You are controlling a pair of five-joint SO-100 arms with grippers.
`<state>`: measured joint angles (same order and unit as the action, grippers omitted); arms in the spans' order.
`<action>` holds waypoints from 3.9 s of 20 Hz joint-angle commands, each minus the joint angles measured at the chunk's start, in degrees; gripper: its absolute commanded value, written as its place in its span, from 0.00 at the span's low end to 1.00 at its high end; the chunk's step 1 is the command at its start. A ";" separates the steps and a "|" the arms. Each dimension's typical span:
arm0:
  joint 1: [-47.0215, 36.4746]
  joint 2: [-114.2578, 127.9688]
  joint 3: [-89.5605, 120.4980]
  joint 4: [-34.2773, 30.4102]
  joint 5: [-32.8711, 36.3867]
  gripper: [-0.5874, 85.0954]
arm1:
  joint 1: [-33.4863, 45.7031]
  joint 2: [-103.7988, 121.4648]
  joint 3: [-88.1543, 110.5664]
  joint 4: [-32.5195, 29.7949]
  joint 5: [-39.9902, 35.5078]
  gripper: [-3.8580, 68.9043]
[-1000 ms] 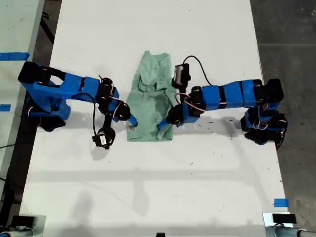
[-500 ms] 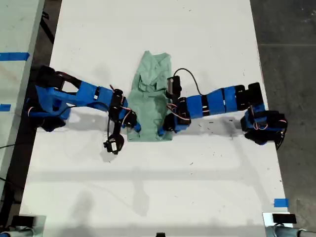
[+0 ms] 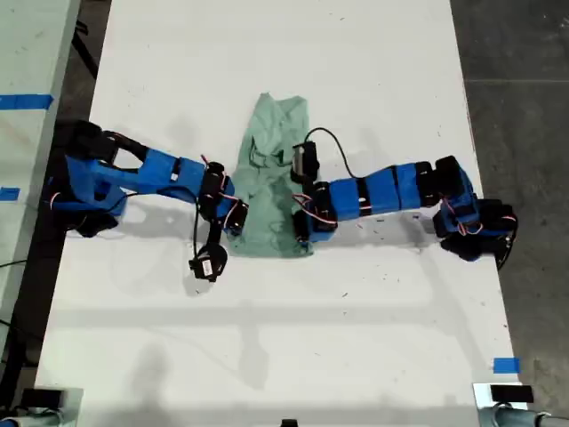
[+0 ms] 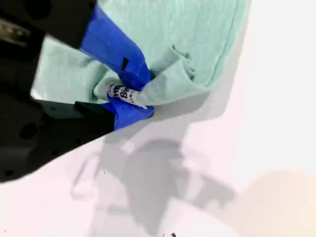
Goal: Fold tshirt
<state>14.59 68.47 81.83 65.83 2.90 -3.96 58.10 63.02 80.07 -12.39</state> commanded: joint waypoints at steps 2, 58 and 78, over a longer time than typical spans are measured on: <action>9.93 0.53 -24.79 16.52 0.26 0.01 | -8.79 13.18 -7.91 5.01 -1.67 0.03; -21.71 94.31 90.70 -16.96 8.70 0.01 | 11.95 134.91 108.46 -7.82 15.38 0.22; -4.75 122.26 91.05 14.77 10.20 0.08 | 12.39 134.91 108.46 -7.82 -22.76 0.20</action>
<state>8.26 190.90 173.06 76.55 12.57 8.44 192.74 171.83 73.74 -34.45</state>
